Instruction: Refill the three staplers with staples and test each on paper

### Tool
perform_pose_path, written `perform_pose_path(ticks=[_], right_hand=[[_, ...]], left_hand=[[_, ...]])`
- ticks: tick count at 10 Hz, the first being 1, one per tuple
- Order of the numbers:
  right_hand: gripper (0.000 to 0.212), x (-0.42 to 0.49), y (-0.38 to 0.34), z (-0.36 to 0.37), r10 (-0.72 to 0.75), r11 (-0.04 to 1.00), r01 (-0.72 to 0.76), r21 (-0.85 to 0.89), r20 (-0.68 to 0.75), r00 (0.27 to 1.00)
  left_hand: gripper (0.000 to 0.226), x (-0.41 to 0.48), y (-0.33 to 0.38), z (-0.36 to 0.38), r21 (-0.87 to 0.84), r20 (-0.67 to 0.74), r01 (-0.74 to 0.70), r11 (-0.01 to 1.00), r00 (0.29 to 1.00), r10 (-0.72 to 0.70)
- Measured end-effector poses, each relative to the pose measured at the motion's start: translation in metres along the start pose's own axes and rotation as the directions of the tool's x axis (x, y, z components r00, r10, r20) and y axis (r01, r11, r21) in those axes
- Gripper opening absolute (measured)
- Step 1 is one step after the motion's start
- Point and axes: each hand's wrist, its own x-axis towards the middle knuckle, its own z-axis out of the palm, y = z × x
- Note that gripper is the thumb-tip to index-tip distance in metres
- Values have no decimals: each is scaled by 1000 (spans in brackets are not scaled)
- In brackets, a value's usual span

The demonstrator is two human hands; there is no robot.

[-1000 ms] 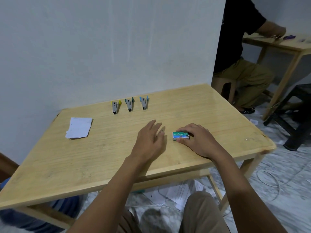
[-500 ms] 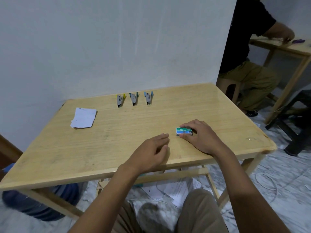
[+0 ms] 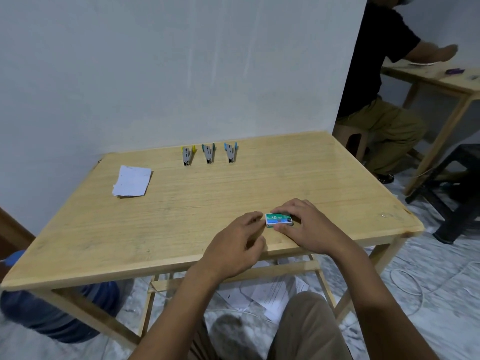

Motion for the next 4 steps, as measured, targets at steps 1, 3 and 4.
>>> perform_pose_path(ticks=[1,3,4], right_hand=[[36,-3,-1,1,-1,1000,1,-3,-1,1000],[41,-6,-6,2,17,1000,-17,11,-14,1000],[42,0,-10,-1,93,990,-85,114,-63,994]], left_hand=[[52,0,0,2,-21,-15,1,1000,1000,-1],[38,2,-7,0,-212,-47,14,977,999,-24],[33,6,-3,-10,-318,-54,47,947,996,-67]])
